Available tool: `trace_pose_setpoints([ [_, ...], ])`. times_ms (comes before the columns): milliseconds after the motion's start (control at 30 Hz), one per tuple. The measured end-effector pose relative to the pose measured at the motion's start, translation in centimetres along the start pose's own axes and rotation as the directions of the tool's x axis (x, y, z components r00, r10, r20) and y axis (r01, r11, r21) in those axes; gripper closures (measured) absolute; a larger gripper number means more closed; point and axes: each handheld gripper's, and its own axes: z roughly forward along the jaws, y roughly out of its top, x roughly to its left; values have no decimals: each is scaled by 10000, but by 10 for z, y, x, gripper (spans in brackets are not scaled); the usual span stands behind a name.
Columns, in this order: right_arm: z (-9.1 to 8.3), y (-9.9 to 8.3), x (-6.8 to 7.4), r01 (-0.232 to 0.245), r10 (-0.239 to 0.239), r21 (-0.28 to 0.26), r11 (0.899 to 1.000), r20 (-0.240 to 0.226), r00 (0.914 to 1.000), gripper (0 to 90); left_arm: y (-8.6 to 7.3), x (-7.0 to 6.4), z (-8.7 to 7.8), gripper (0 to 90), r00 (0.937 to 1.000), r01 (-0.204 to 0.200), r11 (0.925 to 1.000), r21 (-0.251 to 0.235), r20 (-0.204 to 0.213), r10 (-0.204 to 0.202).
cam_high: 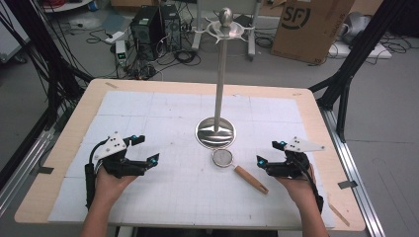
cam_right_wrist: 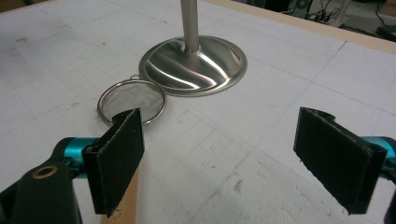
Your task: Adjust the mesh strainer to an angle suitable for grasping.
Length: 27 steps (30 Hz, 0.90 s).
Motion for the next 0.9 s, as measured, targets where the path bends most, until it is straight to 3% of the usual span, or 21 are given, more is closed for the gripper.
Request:
trace_pose_setpoints([
  [267, -1, -1, 3, 84, -84, 149, 9999, 13, 10000, 152, -1, -1, 1, 156, 10000, 73, 10000, 23, 49, -73],
  [467, 6, 1, 10, 337, -329, 272, 9991, -285, 9991, 155, -1, -2, 0, 162, 10000, -72, 9999, 134, 22, 72],
  [900, 23, -1, 25, 899, -788, 1227, 9884, -930, 9925, 234, -2, -5, 1, 163, 9999, -87, 9999, 149, 53, 86],
])
